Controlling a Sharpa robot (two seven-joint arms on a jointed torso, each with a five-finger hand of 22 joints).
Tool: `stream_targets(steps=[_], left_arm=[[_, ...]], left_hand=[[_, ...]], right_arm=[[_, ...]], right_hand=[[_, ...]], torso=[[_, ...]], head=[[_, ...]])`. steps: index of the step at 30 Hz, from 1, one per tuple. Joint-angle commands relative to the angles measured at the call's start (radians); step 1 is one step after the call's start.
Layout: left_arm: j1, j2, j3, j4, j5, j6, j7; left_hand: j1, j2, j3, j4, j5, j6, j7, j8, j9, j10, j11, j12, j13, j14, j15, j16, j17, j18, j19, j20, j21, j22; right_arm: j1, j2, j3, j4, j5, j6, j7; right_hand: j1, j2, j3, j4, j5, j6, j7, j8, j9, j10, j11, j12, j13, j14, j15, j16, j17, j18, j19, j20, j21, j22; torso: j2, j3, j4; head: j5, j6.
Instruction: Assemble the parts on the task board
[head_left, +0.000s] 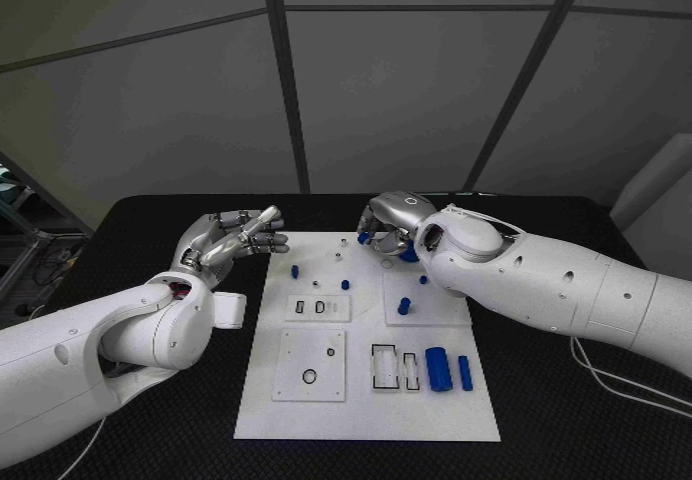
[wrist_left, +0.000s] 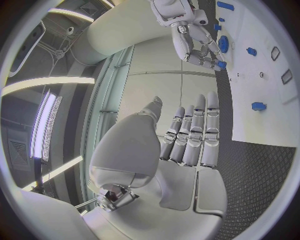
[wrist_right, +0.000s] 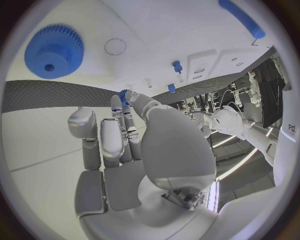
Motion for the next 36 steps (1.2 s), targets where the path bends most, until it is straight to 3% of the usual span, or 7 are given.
stream_targets(steps=[1, 11, 17, 36], left_arm=[[0.002, 0.002, 0.001, 0.001, -0.007, 0.012, 0.004], [0.002, 0.005, 0.002, 0.002, -0.007, 0.012, 0.004], [0.002, 0.005, 0.002, 0.003, -0.007, 0.012, 0.004], [0.005, 0.003, 0.003, 0.009, -0.007, 0.008, 0.005]], left_hand=[[-0.008, 0.005, 0.0, -0.004, 0.0, -0.001, 0.006, -0.003, -0.001, -0.001, 0.003, -0.003, -0.001, -0.002, 0.003, -0.004, 0.001, -0.015, -0.006, 0.0, 0.002, 0.0], [-0.008, 0.005, 0.0, -0.004, 0.0, -0.001, 0.006, -0.004, -0.001, -0.001, 0.003, -0.004, 0.0, -0.003, 0.004, -0.005, 0.001, -0.015, -0.007, 0.0, 0.002, 0.0], [-0.008, 0.005, 0.0, -0.004, 0.0, -0.001, 0.006, -0.004, -0.001, -0.001, 0.003, -0.004, 0.0, -0.003, 0.004, -0.005, 0.001, -0.015, -0.007, 0.0, 0.002, 0.0], [-0.008, 0.006, 0.0, -0.005, 0.0, -0.001, 0.006, -0.005, -0.001, -0.001, 0.003, -0.005, 0.0, -0.004, 0.004, -0.007, 0.002, -0.015, -0.009, 0.0, 0.001, 0.0]], right_arm=[[0.003, 0.018, 0.001, -0.02, 0.007, -0.042, 0.001], [0.004, 0.066, 0.0, -0.061, 0.015, -0.041, 0.011], [0.004, 0.081, 0.0, -0.071, 0.015, -0.019, 0.013], [0.004, 0.117, 0.0, -0.11, 0.016, 0.032, 0.004]], right_hand=[[0.006, -0.006, 0.004, 0.002, -0.003, 0.005, 0.001, 0.003, 0.014, 0.008, 0.0, 0.0, 0.002, 0.047, -0.007, 0.007, 0.003, -0.012, 0.007, -0.002, 0.007, 0.002], [0.005, -0.007, 0.005, 0.003, -0.003, 0.003, 0.002, 0.001, 0.014, 0.006, 0.001, -0.002, 0.001, 0.047, -0.007, 0.011, 0.007, -0.012, 0.007, -0.001, 0.009, 0.004], [0.004, -0.007, 0.005, 0.004, -0.003, 0.002, 0.002, 0.0, 0.014, 0.005, 0.001, -0.003, 0.001, 0.047, -0.007, 0.012, 0.008, -0.012, 0.007, -0.001, 0.01, 0.005], [-0.001, -0.01, 0.004, 0.007, -0.004, -0.002, 0.003, -0.003, 0.014, 0.002, 0.002, -0.008, 0.001, 0.046, -0.005, 0.017, 0.013, -0.012, 0.005, 0.001, 0.012, 0.007]], torso=[[0.001, 0.0006, 0.0], [0.002, 0.0002, 0.0013], [0.003, 0.0006, -0.0016], [0.004, 0.0002, -0.001]], head=[[0.003, 0.0], [0.009, -0.005], [0.015, -0.006], [0.017, -0.024]])
